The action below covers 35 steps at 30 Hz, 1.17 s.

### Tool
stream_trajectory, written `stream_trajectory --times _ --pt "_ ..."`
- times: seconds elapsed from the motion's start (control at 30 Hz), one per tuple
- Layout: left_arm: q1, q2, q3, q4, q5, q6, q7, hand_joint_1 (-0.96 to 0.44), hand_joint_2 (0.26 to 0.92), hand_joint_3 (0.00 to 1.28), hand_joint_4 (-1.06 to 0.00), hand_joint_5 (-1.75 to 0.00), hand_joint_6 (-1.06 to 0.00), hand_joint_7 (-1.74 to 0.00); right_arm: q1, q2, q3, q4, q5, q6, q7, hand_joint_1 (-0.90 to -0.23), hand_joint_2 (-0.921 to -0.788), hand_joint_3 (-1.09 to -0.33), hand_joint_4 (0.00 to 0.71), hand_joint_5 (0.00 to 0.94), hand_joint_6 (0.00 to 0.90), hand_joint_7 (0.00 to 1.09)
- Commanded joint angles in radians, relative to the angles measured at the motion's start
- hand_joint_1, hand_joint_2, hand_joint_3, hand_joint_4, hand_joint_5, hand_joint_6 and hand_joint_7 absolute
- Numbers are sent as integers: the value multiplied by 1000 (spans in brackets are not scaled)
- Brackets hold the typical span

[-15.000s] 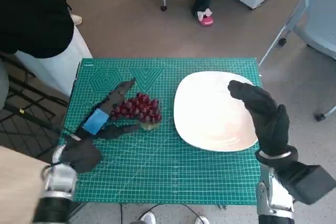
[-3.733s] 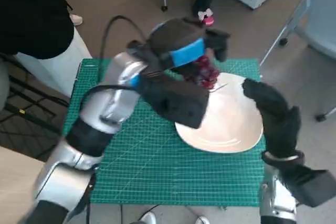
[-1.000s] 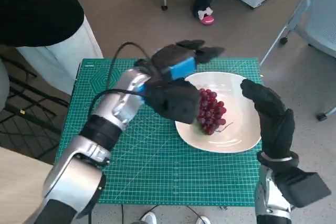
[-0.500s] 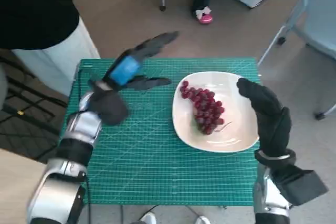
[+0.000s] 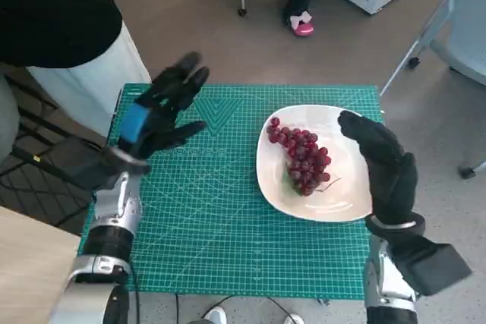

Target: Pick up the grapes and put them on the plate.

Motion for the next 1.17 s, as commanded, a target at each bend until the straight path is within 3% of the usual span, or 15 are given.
stream_trajectory --times 0.03,0.43,0.87,1.17 --pt "54 -14 27 -29 -14 -4 -36 -377 921 105 -212 -11 -299 -9 5 -2 6 0 6 27 15 -626 -921 -880 364 0 146 201" --pt "120 -49 77 -69 -49 36 -65 -441 921 104 -261 -22 -330 -19 -5 -5 5 2 19 40 44 -635 -921 -883 361 0 136 213" --pt "181 -80 88 -122 -37 46 -47 -448 921 82 -302 -20 -362 -23 -13 -18 -2 13 55 54 100 -637 -921 -883 356 0 120 234" --pt "189 -86 85 -131 -36 50 -49 -459 921 73 -310 -14 -372 -21 -14 -22 -6 13 50 50 105 -635 -921 -882 356 0 112 249"
